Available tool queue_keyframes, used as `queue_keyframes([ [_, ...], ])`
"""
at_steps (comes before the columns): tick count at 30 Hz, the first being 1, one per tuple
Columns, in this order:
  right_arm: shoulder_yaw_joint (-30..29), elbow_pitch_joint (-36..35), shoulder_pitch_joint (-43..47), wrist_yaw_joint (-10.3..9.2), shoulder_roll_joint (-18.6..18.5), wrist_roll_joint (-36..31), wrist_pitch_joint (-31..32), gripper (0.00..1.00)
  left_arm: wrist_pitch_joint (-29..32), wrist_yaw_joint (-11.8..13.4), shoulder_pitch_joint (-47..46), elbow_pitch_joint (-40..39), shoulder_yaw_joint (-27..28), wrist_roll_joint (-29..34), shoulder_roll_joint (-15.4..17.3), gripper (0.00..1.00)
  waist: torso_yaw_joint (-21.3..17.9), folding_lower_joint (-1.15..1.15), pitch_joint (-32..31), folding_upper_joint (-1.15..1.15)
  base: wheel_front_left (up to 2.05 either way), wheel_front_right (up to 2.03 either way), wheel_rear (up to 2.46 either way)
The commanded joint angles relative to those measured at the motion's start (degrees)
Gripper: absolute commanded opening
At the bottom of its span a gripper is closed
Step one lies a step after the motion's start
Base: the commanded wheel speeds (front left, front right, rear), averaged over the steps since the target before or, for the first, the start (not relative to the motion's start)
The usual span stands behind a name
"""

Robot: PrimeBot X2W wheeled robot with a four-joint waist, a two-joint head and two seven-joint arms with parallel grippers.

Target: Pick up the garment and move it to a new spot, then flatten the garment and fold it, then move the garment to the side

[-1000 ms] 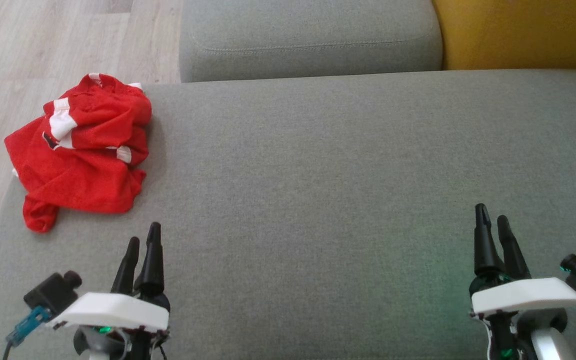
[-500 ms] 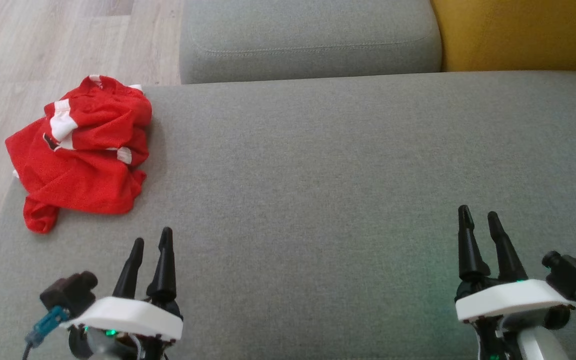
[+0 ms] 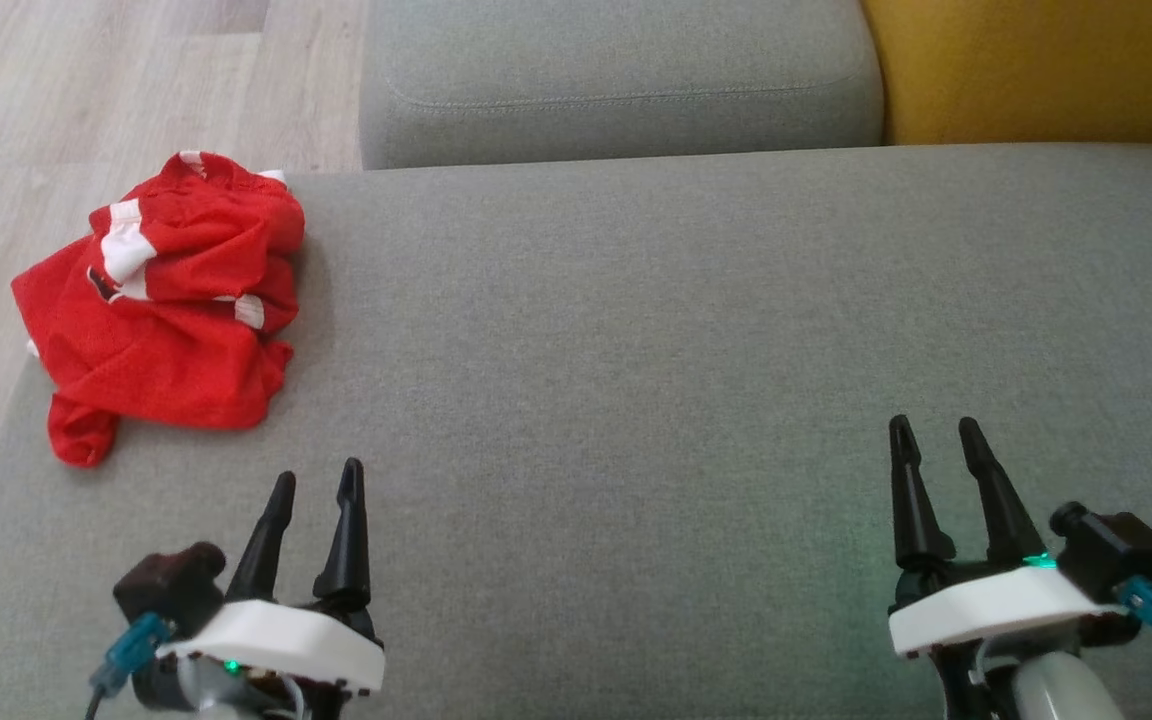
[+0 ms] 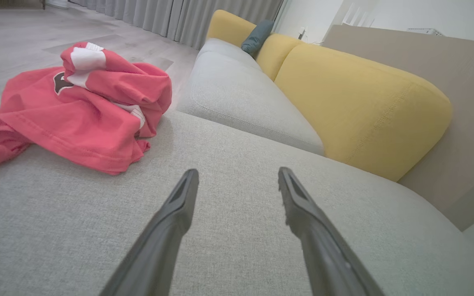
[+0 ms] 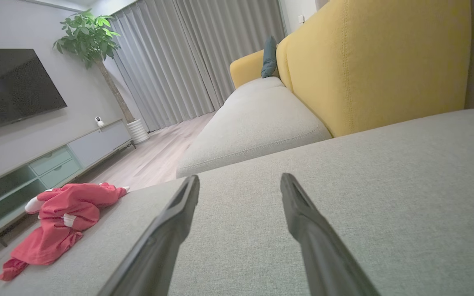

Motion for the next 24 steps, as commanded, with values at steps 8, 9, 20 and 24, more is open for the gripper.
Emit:
queue_keyframes([
  [8,2.06,-1.75,-1.85,0.38,-0.48,-6.46,-1.99,1.00,-2.02,0.71,-1.46,-2.14,0.79,6.00,0.82,1.00,0.06,0.00,0.01,0.00,0.00,0.00,0.00],
  [9,2.17,-1.75,-1.88,0.38,-0.48,-7.21,-2.16,1.00,-2.19,0.78,-1.44,-2.14,0.73,6.60,0.83,1.00,0.06,0.00,0.01,0.00,0.00,0.00,0.00],
  [20,2.46,-1.24,-2.33,0.42,-0.52,-13.82,-4.01,1.00,-4.03,1.42,-1.55,-2.03,-0.17,13.06,0.91,1.00,0.11,0.00,0.16,0.00,0.00,0.00,0.00],
  [24,2.43,-1.12,-2.55,0.44,-0.54,-16.08,-4.79,1.00,-4.80,1.76,-1.63,-2.10,-0.52,15.76,0.95,1.00,0.17,0.00,0.24,0.00,0.00,0.00,0.00],
])
